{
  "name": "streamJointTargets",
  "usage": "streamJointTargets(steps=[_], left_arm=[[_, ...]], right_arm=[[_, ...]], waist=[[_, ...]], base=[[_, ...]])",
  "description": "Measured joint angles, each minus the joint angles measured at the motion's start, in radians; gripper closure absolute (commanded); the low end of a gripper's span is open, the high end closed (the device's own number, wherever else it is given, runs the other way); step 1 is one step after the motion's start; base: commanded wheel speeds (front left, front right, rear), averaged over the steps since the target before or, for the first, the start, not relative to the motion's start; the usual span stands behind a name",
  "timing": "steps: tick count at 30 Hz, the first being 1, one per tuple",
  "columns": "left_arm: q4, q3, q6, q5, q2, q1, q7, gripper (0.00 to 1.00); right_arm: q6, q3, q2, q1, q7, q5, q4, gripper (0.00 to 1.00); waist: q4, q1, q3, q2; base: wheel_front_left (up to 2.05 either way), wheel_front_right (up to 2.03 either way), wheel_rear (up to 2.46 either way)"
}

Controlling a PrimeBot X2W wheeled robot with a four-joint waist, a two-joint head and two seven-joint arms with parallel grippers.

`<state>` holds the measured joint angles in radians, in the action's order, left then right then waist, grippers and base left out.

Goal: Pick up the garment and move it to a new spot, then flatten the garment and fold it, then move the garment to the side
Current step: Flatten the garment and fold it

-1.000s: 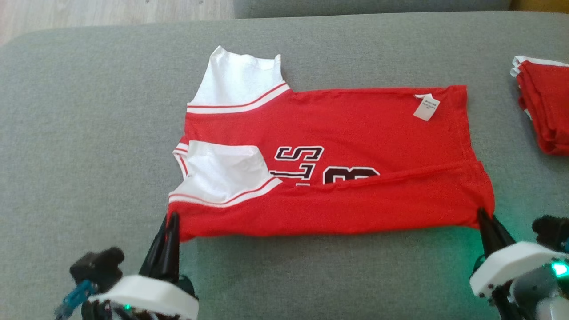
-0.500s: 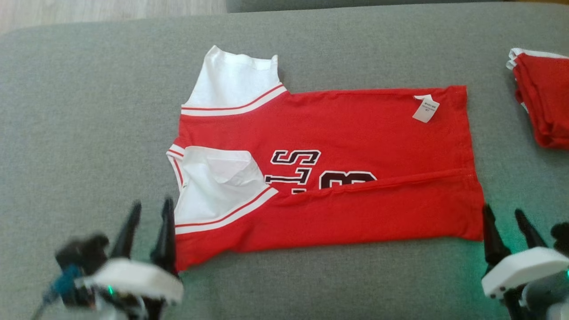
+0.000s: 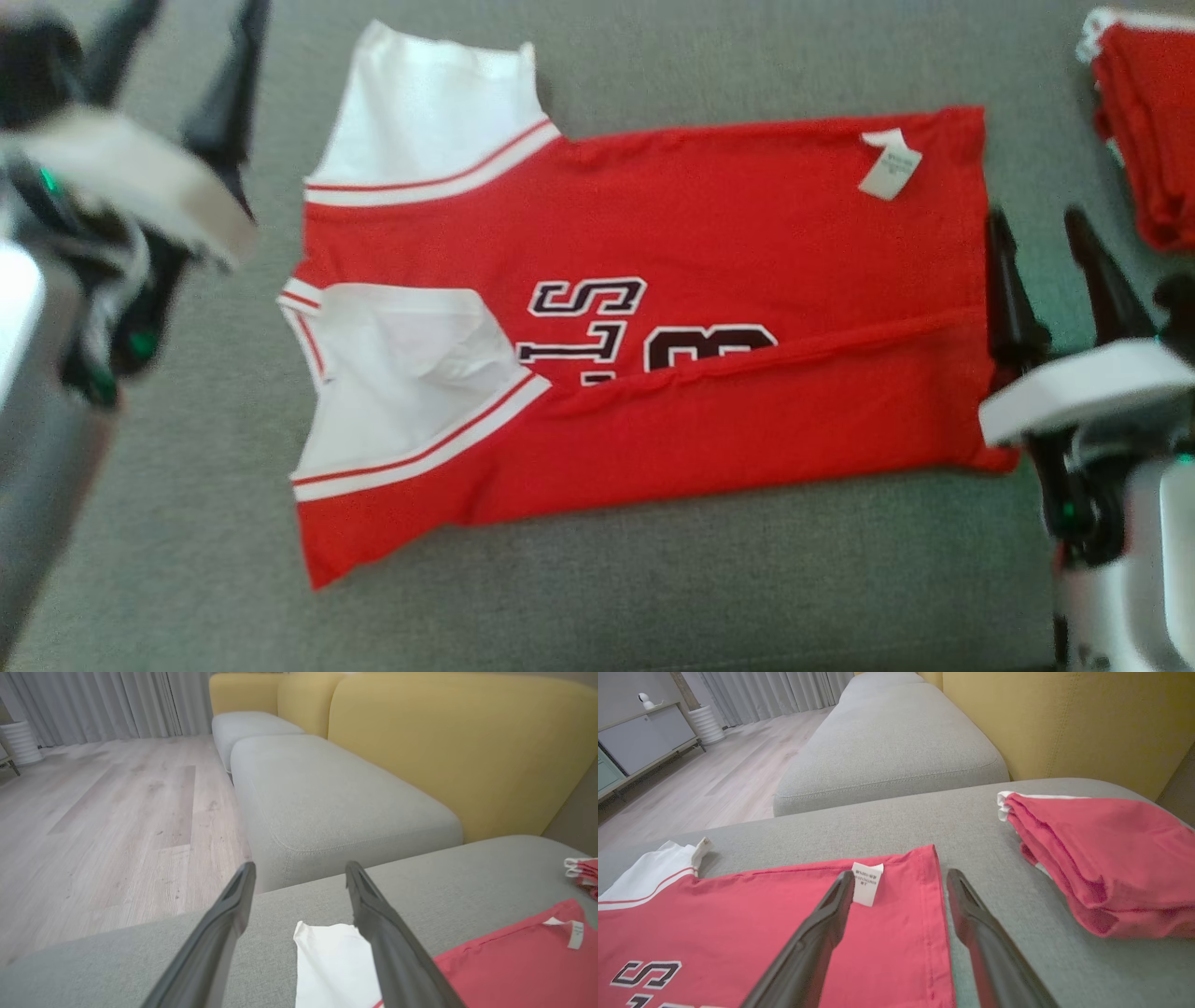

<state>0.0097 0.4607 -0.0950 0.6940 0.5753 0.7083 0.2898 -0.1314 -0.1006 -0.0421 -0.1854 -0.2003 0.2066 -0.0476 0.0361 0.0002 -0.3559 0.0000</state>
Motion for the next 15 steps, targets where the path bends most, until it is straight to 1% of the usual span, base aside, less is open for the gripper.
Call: streamJointTargets(steps=[4, 5, 8, 15], left_arm=[[0.105, 0.043, 0.042, -0.019, 0.005, 0.128, 0.093, 0.00], [0.105, 0.043, 0.042, -0.019, 0.005, 0.128, 0.093, 0.00], [0.186, 0.067, 0.059, -0.025, -0.001, 0.176, 0.147, 0.00], [0.318, 0.086, 0.077, -0.026, -0.007, 0.242, 0.177, 0.00]], right_arm=[[0.000, 0.032, -0.001, -0.074, 0.017, 0.000, 0.000, 0.00], [0.000, 0.032, -0.001, -0.074, 0.017, 0.000, 0.000, 0.00], [0.000, 0.058, -0.002, -0.115, 0.026, 0.000, 0.002, 0.00], [0.000, 0.094, -0.002, -0.167, 0.053, 0.003, 0.016, 0.00]], waist=[[0.028, 0.0001, -0.065, 0.0000], [0.028, 0.0001, -0.065, 0.0000], [0.052, 0.0001, -0.115, 0.0000], [0.109, 0.0001, -0.214, -0.0001]], base=[[0.00, 0.00, 0.00], [0.00, 0.00, 0.00], [0.00, 0.00, 0.00], [0.00, 0.00, 0.00]])
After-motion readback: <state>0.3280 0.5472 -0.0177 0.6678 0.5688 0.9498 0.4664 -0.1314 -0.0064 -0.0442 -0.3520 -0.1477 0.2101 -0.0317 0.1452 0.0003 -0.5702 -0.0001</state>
